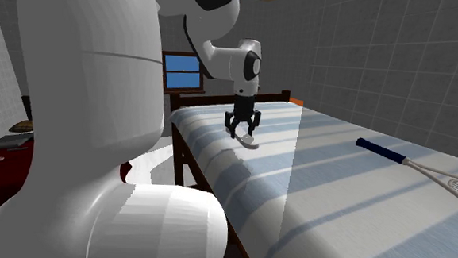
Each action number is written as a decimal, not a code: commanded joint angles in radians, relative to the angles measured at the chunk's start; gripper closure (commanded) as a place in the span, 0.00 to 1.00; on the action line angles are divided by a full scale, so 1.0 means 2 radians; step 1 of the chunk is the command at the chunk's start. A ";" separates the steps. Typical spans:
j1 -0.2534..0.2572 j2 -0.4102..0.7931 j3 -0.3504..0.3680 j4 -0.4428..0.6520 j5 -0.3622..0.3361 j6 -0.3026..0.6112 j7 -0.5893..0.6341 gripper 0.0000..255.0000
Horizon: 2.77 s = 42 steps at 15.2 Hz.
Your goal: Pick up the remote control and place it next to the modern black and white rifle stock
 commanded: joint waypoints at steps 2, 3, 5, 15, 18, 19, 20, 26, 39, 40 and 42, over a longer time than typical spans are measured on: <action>0.000 -0.007 -0.001 0.014 -0.004 -0.021 0.003 1.00; 0.001 -0.010 -0.001 0.018 -0.005 -0.027 0.004 1.00; 0.001 -0.014 -0.001 0.027 -0.007 -0.040 0.005 1.00; 0.002 -0.029 -0.001 0.077 -0.014 -0.104 0.011 1.00; 0.002 -0.031 -0.002 0.094 -0.015 -0.123 0.012 1.00; 0.002 -0.032 -0.002 0.100 -0.015 -0.130 0.012 1.00; 0.002 -0.032 -0.002 0.107 -0.016 -0.137 0.013 1.00; 0.001 -0.033 -0.002 0.147 -0.016 -0.177 0.014 1.00; -0.040 -0.107 -0.043 0.091 -0.047 -0.191 -0.063 1.00; -0.045 -0.114 -0.048 0.085 -0.050 -0.191 -0.072 1.00; -0.055 -0.125 -0.059 0.074 -0.056 -0.191 -0.091 1.00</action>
